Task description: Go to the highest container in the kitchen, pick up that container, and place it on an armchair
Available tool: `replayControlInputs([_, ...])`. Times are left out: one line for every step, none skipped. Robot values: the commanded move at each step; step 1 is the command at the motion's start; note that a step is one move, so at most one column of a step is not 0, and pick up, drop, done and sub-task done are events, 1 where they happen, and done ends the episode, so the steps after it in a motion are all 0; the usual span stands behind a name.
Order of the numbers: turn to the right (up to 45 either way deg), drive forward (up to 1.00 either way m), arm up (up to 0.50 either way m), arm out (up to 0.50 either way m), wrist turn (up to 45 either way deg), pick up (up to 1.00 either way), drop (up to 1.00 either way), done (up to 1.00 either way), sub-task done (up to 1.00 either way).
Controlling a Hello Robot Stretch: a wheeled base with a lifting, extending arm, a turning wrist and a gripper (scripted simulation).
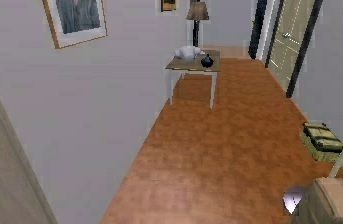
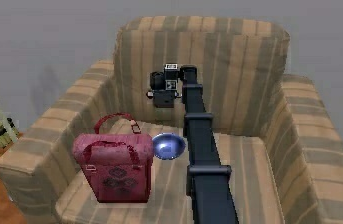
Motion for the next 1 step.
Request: replayControlInputs([0.0, 0.00, 0.00, -0.08, 0.0, 0.00, 0.00, 0.00, 0.00])
